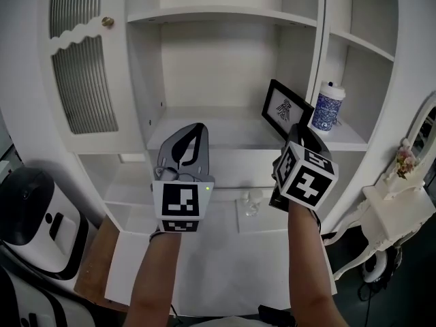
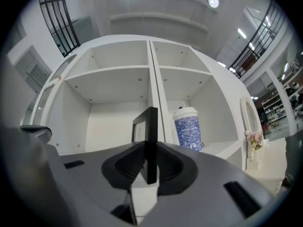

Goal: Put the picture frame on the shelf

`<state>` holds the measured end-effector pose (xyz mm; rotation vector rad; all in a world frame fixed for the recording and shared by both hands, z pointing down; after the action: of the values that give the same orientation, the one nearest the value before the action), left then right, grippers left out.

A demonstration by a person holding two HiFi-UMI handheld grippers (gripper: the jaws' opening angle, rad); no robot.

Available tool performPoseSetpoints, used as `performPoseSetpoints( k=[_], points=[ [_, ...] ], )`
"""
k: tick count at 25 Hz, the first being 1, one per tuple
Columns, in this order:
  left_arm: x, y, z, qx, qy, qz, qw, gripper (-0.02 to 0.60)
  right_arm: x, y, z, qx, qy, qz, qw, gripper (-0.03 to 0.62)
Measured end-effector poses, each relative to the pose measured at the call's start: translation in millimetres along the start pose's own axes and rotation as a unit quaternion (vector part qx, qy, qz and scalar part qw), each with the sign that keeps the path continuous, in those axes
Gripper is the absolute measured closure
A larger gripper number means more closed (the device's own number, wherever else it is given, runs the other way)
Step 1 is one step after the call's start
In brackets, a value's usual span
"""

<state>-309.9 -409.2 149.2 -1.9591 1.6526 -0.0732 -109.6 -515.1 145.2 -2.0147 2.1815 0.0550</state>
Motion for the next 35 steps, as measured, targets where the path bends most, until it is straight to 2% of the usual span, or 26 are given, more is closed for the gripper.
performPoseSetpoints(
  k=[3, 11, 28, 35],
  points=[
    [8, 5, -4, -0.012, 0.008, 0.004, 0.9999, 0.572, 7, 0, -3, 0.006, 0.015, -0.015, 1.000, 0.519],
    [16, 14, -7, 0.017, 0.000, -0.005, 0.9998, 0.572, 16, 0, -17, 0.006, 0.036, -0.052, 0.998, 0.519],
    [18, 38, -18, -0.025, -0.025, -0.052, 0.9980, 0.572, 18, 10, -23, 0.002, 0.069, -0.152, 0.986, 0.519],
    [19, 40, -24, -0.038, -0.031, -0.069, 0.9965, 0.572, 18, 12, -25, -0.003, 0.069, -0.159, 0.985, 0.519]
  ],
)
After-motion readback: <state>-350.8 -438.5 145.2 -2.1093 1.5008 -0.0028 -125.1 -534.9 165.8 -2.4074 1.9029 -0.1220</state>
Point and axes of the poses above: the fingertips, and each gripper's own axes: x forward along the fingers, y to its left, z out of its top, the point moved 3 cm from there along -x, backward along the fingers, and after that the axes turned 13 degrees about -z, right-handed, at the moved point
